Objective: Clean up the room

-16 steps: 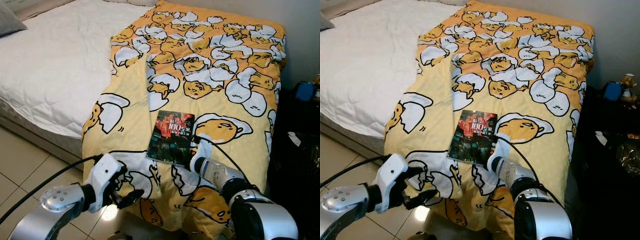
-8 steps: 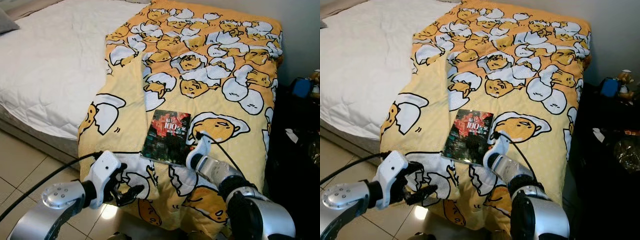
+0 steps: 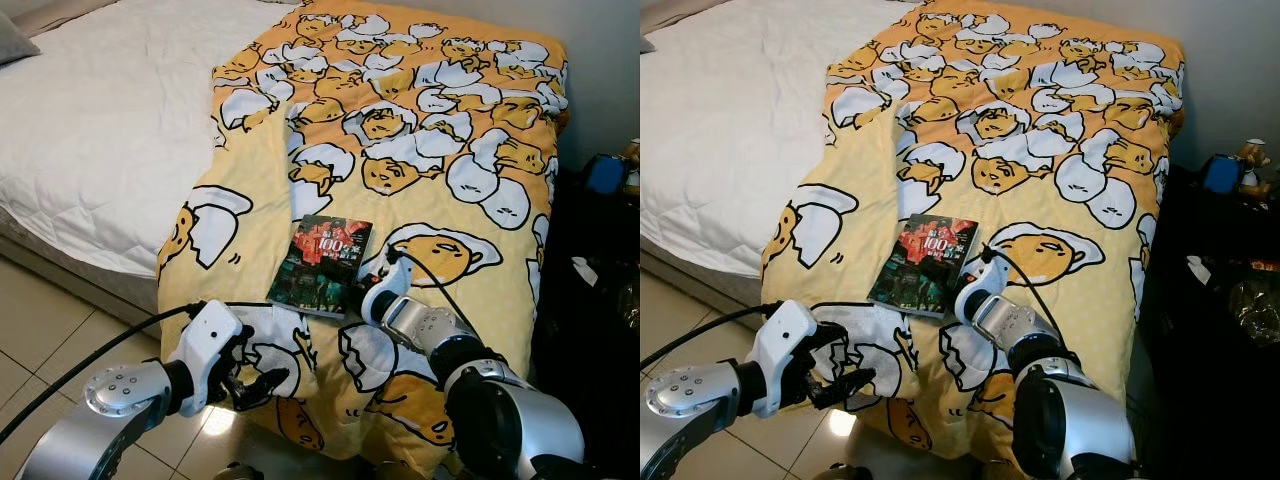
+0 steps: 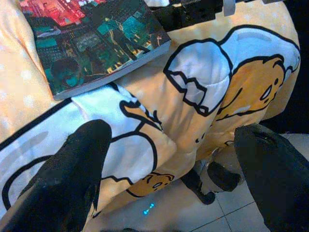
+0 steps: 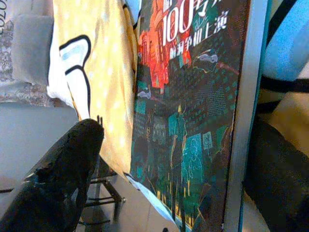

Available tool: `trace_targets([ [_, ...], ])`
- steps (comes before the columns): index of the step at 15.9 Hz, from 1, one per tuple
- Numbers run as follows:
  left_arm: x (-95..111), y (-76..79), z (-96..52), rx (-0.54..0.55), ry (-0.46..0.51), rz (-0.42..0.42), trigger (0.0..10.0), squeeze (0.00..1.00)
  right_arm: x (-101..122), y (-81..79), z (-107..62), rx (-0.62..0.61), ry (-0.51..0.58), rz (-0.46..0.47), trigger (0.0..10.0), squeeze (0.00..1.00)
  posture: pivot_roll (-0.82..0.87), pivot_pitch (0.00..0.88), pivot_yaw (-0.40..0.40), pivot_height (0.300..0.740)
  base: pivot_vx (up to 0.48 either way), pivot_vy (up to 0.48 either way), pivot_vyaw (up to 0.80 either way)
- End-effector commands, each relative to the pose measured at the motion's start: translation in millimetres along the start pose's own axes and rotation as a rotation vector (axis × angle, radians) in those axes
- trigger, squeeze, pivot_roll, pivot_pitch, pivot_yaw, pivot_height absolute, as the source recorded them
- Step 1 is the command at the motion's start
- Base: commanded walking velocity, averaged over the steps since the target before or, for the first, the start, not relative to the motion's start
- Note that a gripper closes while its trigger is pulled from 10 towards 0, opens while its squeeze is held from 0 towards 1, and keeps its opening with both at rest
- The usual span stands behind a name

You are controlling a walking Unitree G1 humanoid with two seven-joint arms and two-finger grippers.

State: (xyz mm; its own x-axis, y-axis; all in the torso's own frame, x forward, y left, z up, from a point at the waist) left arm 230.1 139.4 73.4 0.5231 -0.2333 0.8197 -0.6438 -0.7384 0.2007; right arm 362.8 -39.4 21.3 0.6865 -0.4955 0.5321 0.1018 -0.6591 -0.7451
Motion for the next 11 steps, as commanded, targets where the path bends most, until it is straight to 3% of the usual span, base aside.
trace_targets([
  [1,-0.8,0.0,-1.7,0.005,0.003,-0.001,10.0,1.0,-11.9,-0.2,1.9,-0.013,-0.039,-0.001,7.9,0.0,0.0,0.097,-0.01,0.74,0.0,0.0,0.0],
  [3,-1.6,0.3,-1.9,0.005,0.0,-0.003,10.0,1.0,-19.2,3.1,2.9,-0.05,-0.053,-0.002,0.9,0.0,0.0,0.102,-0.006,0.74,0.0,0.0,0.0],
  [4,-2.2,0.4,-2.0,0.004,-0.002,-0.002,10.0,1.0,-20.1,2.9,3.4,-0.057,-0.052,0.008,0.0,0.0,0.0,0.103,-0.004,0.74,0.0,0.0,0.0],
  [11,-1.2,-0.8,-1.5,0.004,-0.005,0.001,10.0,1.0,-16.1,-0.4,6.1,-0.073,-0.025,0.036,0.0,0.0,0.0,0.101,-0.004,0.74,0.0,0.0,0.0],
])
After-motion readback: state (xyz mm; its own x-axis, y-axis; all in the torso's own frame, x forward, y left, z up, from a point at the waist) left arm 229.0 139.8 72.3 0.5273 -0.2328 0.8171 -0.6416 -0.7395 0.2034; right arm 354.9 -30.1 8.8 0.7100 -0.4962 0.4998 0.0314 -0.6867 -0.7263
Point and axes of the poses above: a point about 5 cm out from each wrist's last joint towards the gripper, its own z axis pointing out of the wrist towards the gripper, its own x axis along the axis of the wrist's last joint, y = z × x, the point moved 5 cm from there along z, pointing out of the wrist towards the gripper, and after that the axes turned 11 degrees about -z, right-handed, at the moved point
